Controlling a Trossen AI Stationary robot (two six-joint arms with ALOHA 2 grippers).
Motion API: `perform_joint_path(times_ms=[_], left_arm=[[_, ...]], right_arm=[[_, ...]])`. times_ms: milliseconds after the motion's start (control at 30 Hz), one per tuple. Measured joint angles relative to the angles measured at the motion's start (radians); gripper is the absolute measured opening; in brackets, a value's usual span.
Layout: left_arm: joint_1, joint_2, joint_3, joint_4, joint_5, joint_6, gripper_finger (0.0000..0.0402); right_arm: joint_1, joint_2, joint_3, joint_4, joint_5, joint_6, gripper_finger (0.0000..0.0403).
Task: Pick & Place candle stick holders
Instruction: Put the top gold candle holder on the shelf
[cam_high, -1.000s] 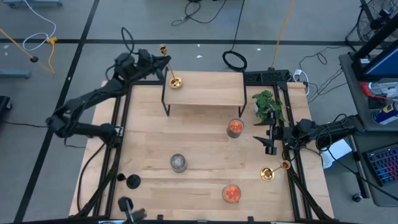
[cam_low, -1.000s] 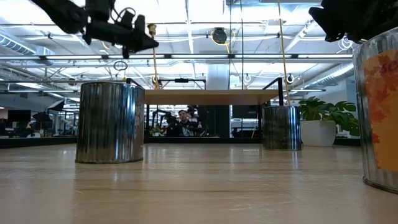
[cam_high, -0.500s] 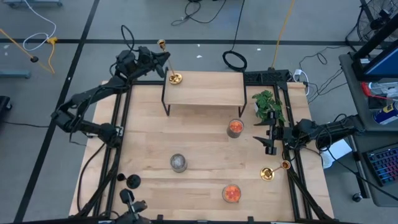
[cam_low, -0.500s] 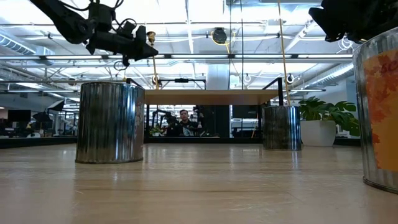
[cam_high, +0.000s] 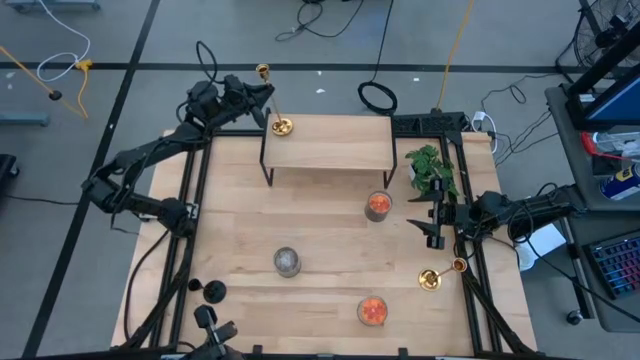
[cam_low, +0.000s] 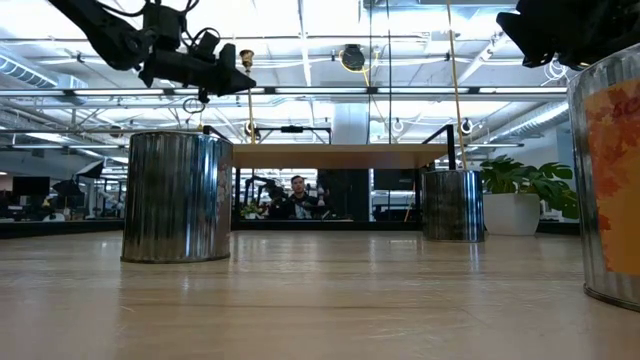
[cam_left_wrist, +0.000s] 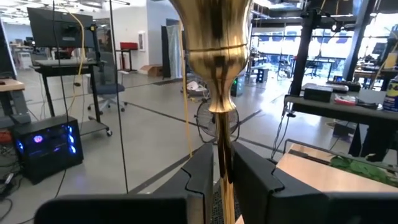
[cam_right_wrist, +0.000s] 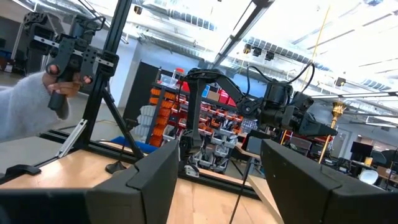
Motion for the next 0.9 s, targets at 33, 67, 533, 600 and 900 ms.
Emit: perform_joint_path(times_ms=[33,67,533,600,900], left_arm=[[0.0,0.0,0.0,0.0,0.0,0.0,0.0062],[0.0,0.0,0.0,0.0,0.0,0.0,0.0062],[0.0,0.0,0.0,-0.025,0.019,0.024,0.0083],[0.0,0.0,0.0,-0.032,0.02,0.024,0.0104],[0.0,0.0,0.0,-0.032,0.034,0.023,0.019]], right_arm=[[0.0,0.0,0.0,0.0,-0.001,0.0,0.0224],[0.0,0.0,0.0,0.0,-0.002,0.0,0.0224],[0.0,0.0,0.0,-0.036,-0.003,0.066,0.0224],[0.0,0.0,0.0,-0.08,-0.003,0.064,0.0224],[0.002,0.0,0.0,-0.289,-0.172,0.172,0.0224]])
